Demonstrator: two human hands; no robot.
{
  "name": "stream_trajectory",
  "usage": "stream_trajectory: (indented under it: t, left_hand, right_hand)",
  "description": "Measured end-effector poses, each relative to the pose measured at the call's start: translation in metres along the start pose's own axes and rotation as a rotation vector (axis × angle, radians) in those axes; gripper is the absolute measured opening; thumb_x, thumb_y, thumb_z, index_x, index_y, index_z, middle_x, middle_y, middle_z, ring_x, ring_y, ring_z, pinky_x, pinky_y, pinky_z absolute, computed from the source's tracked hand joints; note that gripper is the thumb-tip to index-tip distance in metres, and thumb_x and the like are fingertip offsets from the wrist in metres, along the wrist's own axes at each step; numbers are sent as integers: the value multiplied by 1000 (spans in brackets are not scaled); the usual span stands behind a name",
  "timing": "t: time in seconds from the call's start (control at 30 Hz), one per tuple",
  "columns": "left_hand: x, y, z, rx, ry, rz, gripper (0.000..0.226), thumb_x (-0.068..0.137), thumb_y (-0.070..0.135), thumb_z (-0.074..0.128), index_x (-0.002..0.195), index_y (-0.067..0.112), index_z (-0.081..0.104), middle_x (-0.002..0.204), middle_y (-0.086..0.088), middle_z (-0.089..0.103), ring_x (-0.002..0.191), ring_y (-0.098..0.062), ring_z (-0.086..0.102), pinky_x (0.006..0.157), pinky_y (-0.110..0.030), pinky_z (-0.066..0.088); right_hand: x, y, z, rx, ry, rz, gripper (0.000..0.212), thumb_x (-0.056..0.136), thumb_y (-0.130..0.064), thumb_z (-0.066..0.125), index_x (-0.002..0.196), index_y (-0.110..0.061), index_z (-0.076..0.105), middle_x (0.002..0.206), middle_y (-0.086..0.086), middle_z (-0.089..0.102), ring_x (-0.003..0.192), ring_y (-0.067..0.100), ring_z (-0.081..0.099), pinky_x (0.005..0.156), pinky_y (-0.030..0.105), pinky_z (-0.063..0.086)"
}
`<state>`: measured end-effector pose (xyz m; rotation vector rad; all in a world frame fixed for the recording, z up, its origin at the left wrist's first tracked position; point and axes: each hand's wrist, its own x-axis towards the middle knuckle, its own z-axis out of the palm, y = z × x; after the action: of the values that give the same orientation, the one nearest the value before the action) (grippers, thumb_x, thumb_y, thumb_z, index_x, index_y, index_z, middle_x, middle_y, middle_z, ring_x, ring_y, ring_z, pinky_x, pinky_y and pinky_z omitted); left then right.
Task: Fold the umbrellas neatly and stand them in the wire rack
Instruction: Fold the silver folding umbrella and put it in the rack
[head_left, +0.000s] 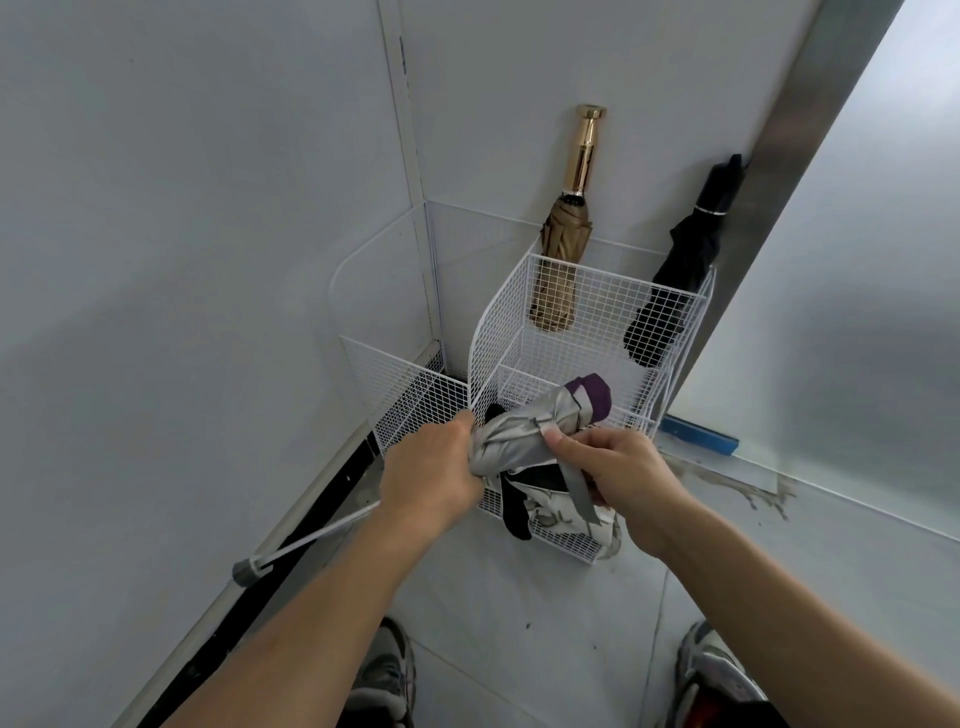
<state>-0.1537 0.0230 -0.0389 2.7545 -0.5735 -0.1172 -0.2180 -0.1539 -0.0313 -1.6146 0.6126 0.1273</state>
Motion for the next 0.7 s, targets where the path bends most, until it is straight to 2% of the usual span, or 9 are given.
stream_trajectory:
  t: [0.1,0.17,0.27,0.33,0.43,0.5,0.57,0.63,0.7]
  left_hand:
    - [1,-2,-2,-175,-46,3,30,75,22,71,82,27,43,74,7,61,69,-21,62,59,-34,47]
    - [1,0,-4,-270,-80,4,32,71,22,76,77,29,45,73,10,59,71,-18,59,60,-30,43]
    - [3,0,-9,-428,-148,-31,31,64,16,82,88,21,62,82,6,67,77,-18,64,66,-29,50]
    - [3,1,-12,-536,-211,-61,38,62,10,84,95,18,67,86,5,69,78,-15,67,63,-24,50]
    - [2,5,-17,-717,-321,-93,41,61,1,84,96,16,69,86,0,73,78,-16,70,63,-23,53]
    - [1,7,-21,-856,-413,-147,39,64,-6,81,97,12,69,86,-4,75,79,-21,73,67,-29,57]
    - [-1,7,-23,-982,-543,-193,36,70,-10,77,101,6,69,87,-9,76,79,-25,73,68,-32,57]
    - [0,6,-22,-1049,-665,-229,37,73,-9,76,107,3,68,94,-14,75,84,-29,72,75,-37,57]
    - [1,5,-19,-1043,-703,-242,40,71,-4,79,108,4,68,98,-17,75,87,-32,72,83,-45,58]
  right_hand:
    - [1,2,1,20,-11,-16,49,87,-41,70,86,8,67,63,5,59,57,11,53,63,22,42]
    - [0,3,3,59,-17,-19,47,88,-41,69,86,6,67,72,14,60,66,19,53,69,27,45]
    - [0,4,2,135,3,-24,51,86,-39,71,91,11,66,79,15,61,76,25,53,72,35,47]
    - [1,5,1,196,-8,-35,54,82,-39,74,91,13,63,83,19,61,78,28,54,77,39,50]
    - [0,1,-1,280,-35,-66,39,75,-35,75,81,1,61,83,15,59,79,26,58,82,36,54]
    - [-2,-3,-1,391,-91,-87,31,74,-29,73,81,-2,60,82,11,66,78,20,66,79,31,59]
    - [-4,-7,-1,485,-131,-102,23,81,-20,71,88,0,61,86,13,73,78,19,72,70,28,60]
    - [-5,-8,1,493,-96,-96,19,87,-14,70,92,2,62,88,17,73,76,22,73,66,29,59]
    - [-3,-6,4,467,-8,-93,19,87,-12,72,79,1,60,82,19,71,73,25,70,62,30,60]
